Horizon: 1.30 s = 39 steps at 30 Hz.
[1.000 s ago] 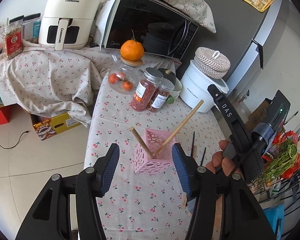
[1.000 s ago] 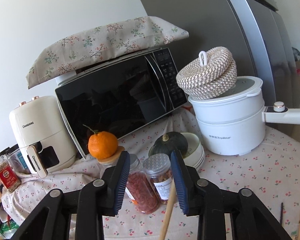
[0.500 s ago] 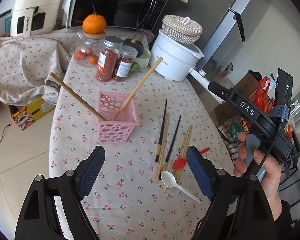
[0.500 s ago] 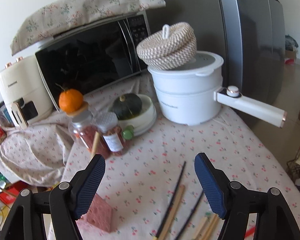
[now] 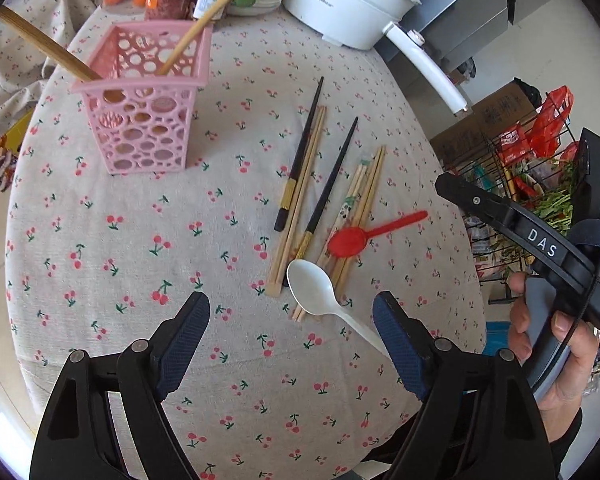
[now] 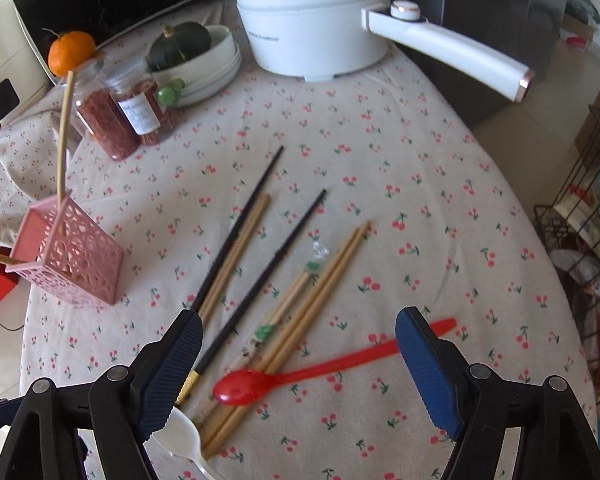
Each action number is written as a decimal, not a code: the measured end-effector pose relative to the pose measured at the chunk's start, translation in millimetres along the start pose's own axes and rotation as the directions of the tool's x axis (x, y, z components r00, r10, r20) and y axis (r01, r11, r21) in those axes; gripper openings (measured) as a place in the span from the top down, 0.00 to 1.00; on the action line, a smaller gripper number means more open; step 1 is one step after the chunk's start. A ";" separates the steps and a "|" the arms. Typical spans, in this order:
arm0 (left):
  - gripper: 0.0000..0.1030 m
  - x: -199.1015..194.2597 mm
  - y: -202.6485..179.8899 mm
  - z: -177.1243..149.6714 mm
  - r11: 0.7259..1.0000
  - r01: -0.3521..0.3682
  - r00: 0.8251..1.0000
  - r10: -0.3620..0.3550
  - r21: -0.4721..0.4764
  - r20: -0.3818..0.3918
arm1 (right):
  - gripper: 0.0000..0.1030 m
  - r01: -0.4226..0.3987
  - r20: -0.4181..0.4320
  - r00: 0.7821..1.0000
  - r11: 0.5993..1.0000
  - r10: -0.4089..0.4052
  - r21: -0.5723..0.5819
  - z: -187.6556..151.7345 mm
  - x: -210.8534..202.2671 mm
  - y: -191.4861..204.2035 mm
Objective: Organize utensils
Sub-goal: 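Move the left tool back to the utensils and grasp the white spoon, then hold the white spoon in the left tool while the right tool grasps the red spoon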
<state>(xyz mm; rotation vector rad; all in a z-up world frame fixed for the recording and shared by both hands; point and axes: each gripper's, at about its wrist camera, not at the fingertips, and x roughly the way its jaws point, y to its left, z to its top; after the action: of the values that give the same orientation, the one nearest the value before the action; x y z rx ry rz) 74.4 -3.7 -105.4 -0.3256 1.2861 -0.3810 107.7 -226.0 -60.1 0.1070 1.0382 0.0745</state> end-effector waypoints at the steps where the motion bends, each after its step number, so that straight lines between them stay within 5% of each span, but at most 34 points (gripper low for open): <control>1: 0.19 5.8 -0.4 -1.3 1.000 0.009 1.000 -0.009 -0.008 -0.013 | 0.19 0.002 -0.014 1.000 1.000 -0.002 -0.006 -1.5 2.1 -3.9; 6: 0.24 26.2 -6.2 -2.7 0.999 0.029 0.999 -0.030 -0.029 -0.031 | 0.19 0.026 -0.070 0.997 0.999 -0.028 -0.028 -9.8 10.4 -22.0; 14: 0.53 49.1 -17.1 -2.3 1.000 -0.007 0.999 0.007 0.004 -0.050 | 0.19 0.016 -0.090 0.996 1.000 -0.017 -0.018 -13.7 8.8 -41.4; 21: 0.66 59.5 -12.1 1.4 0.999 -0.039 0.999 0.039 0.004 -0.036 | 0.19 0.048 -0.080 0.995 0.998 -0.051 -0.042 -13.3 8.4 -41.0; 25: 0.93 61.9 -13.8 3.7 0.999 -0.030 0.999 0.030 0.033 -0.020 | 0.19 0.045 -0.095 0.994 0.997 -0.051 -0.061 -14.6 12.3 -37.5; 31: 0.97 30.4 -24.2 7.1 0.994 -0.038 0.997 0.030 0.103 0.076 | 0.19 0.076 -0.109 0.990 0.990 -0.089 -0.122 -16.8 19.2 -29.8; 39: 0.98 -33.6 -27.4 5.7 0.975 -0.130 0.968 0.085 0.182 0.238 | 0.19 0.060 -0.165 0.980 0.960 -0.108 -0.272 -25.5 39.3 -2.1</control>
<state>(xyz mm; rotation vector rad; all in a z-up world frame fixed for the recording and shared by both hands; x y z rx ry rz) 69.5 -13.0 -63.0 -0.1266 1.0255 -0.3634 105.6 -222.3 -106.8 -0.1921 1.2015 0.1476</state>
